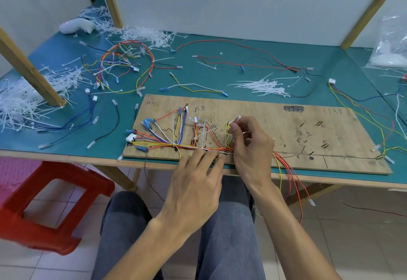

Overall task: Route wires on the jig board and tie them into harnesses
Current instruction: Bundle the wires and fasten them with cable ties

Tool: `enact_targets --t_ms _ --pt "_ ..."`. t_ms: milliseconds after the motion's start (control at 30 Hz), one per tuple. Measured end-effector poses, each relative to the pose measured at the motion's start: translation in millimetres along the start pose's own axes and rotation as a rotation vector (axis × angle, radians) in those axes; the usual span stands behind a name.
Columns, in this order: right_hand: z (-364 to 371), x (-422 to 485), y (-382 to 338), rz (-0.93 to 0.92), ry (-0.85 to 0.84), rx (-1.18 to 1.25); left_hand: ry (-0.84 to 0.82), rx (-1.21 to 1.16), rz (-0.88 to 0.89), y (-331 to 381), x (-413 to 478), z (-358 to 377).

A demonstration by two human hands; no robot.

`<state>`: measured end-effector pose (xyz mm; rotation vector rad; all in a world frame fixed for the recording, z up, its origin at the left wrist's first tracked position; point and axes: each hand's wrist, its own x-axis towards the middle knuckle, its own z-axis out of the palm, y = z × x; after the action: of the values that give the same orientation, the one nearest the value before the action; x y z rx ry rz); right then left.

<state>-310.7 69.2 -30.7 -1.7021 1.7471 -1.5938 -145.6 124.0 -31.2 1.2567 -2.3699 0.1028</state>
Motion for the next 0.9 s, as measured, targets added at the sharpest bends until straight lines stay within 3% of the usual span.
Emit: enact_targets --t_ms 500,900 --pt "-7.0 -1.6 6.0 0.020 -0.185 -0.040 0.037 -0.067 -0.057 2.2 -5.1 0.5" --pt "-18.3 1.7 -3.1 0.021 -0.289 -0.073 0.071 -0.217 0.088 -29.8 22.8 -1.6"
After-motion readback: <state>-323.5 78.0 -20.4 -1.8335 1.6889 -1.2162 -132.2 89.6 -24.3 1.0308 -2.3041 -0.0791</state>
